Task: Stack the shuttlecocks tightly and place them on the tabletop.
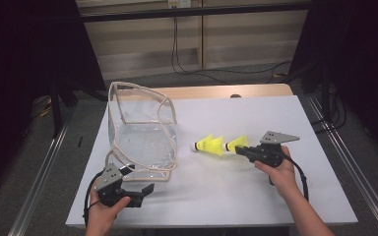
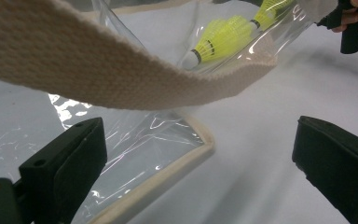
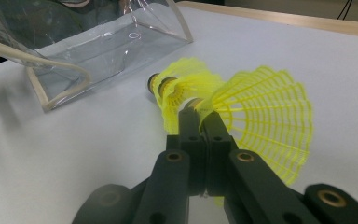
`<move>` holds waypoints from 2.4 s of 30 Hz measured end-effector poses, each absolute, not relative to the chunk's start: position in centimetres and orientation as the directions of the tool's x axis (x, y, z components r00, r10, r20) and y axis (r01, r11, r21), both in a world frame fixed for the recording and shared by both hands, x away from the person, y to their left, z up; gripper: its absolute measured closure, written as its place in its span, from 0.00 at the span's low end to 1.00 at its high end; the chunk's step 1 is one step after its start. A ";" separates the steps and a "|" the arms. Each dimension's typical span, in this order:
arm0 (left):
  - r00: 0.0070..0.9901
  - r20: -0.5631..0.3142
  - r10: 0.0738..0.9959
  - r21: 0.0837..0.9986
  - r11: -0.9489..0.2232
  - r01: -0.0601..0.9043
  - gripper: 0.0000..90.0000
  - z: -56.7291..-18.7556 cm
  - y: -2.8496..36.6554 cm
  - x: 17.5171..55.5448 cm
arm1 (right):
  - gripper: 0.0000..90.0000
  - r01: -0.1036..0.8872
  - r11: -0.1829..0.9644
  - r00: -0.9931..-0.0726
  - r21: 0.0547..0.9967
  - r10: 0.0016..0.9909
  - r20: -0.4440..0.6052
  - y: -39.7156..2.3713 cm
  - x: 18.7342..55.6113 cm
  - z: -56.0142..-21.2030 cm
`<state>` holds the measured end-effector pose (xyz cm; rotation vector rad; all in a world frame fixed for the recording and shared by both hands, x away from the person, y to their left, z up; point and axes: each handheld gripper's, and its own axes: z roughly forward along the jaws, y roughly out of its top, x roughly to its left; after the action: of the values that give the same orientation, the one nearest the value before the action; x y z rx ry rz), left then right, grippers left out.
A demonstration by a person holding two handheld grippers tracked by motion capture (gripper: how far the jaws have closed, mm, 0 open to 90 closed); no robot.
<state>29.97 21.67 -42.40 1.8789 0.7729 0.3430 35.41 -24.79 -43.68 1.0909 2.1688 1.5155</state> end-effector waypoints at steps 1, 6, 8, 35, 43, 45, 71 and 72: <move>0.753 -0.106 0.649 0.896 -0.265 0.355 0.04 -42.4 21.7 30.0 | 0.99 0.423 0.164 -0.675 0.891 0.714 0.189 -24.7 35.4 -43.7; 0.751 -0.110 0.651 0.896 -0.263 0.358 0.04 -42.4 21.7 30.0 | 0.99 0.426 0.159 -0.669 0.891 0.718 0.192 -24.5 35.6 -43.7; 0.750 -0.111 0.652 0.896 -0.261 0.359 0.03 -42.4 21.7 30.0 | 0.99 0.426 0.159 -0.666 0.891 0.721 0.190 -24.5 35.6 -43.7; 0.753 -0.109 0.648 0.895 -0.266 0.359 0.03 -42.5 21.6 30.1 | 0.99 0.438 0.152 -0.649 0.886 0.735 0.195 -23.7 36.1 -44.3; 0.754 -0.110 0.647 0.895 -0.265 0.358 0.03 -42.5 21.6 30.1 | 0.99 0.438 0.151 -0.650 0.886 0.735 0.196 -23.3 36.2 -44.4; 0.754 -0.110 0.648 0.896 -0.264 0.357 0.04 -42.5 21.6 30.1 | 0.99 0.441 0.154 -0.649 0.884 0.735 0.196 -23.3 36.3 -44.4; 0.755 -0.109 0.647 0.894 -0.269 0.360 0.04 -42.5 21.6 30.1 | 0.99 0.453 0.192 -0.658 0.871 0.730 0.182 -22.3 36.5 -45.0; 0.755 -0.108 0.647 0.893 -0.270 0.359 0.04 -42.5 21.5 30.1 | 0.98 0.451 0.194 -0.660 0.871 0.730 0.179 -22.2 36.5 -45.1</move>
<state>30.09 21.55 -42.52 1.8866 0.7715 0.3376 36.51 -22.24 -45.07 1.1229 2.1974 1.4514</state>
